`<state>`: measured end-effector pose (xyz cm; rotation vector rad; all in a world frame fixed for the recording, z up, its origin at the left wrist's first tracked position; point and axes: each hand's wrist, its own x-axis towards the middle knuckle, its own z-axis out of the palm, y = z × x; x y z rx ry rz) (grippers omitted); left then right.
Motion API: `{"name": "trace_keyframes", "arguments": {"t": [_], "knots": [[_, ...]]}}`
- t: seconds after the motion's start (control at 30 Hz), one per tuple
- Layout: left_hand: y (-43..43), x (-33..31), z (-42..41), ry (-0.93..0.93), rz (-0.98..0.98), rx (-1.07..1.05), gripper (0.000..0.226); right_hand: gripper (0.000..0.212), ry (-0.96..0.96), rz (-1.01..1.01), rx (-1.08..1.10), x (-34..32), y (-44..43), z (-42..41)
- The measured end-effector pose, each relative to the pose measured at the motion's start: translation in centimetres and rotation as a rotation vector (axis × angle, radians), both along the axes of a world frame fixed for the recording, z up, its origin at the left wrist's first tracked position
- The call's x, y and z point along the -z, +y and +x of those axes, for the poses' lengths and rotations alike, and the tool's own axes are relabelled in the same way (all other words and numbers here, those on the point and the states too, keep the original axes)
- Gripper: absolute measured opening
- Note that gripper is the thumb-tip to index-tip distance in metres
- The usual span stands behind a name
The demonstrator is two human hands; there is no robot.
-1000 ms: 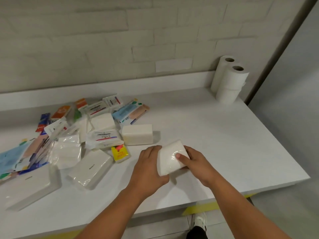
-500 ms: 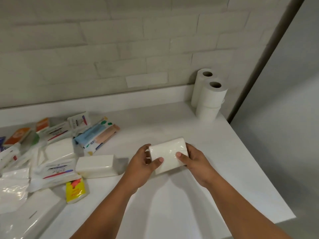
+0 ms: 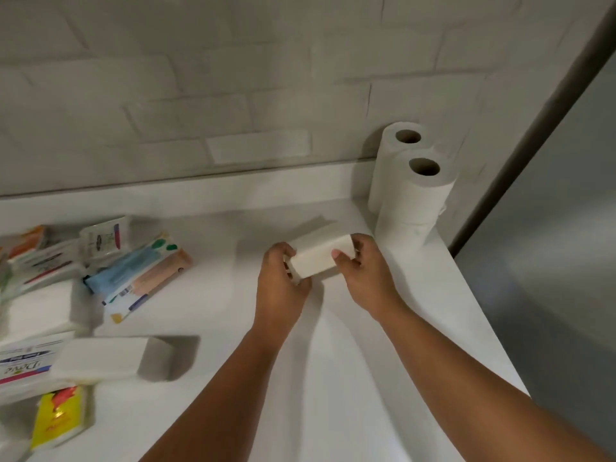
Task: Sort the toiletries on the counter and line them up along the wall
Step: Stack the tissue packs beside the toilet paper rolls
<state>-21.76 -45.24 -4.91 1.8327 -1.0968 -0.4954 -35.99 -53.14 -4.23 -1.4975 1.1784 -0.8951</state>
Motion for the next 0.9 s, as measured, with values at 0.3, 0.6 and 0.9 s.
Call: {"name": "trace_keyframes", "arguments": {"t": [0.3,0.6,0.9], "knots": [[-6.3,2.8,0.1,0.081,-0.043,-0.042,0.060,0.054,0.231,-0.160,0.023,2.2,-5.3,0.7],[-11.4,3.8,2.1,-0.065,-0.063,-0.050,0.049,0.055,0.266,-0.197,0.183,4.3,-9.0,3.7],[-14.3,4.1,2.2,-0.171,-0.118,-0.007,0.047,0.054,0.409,-0.301,0.265,4.7,-11.4,4.7]]}}
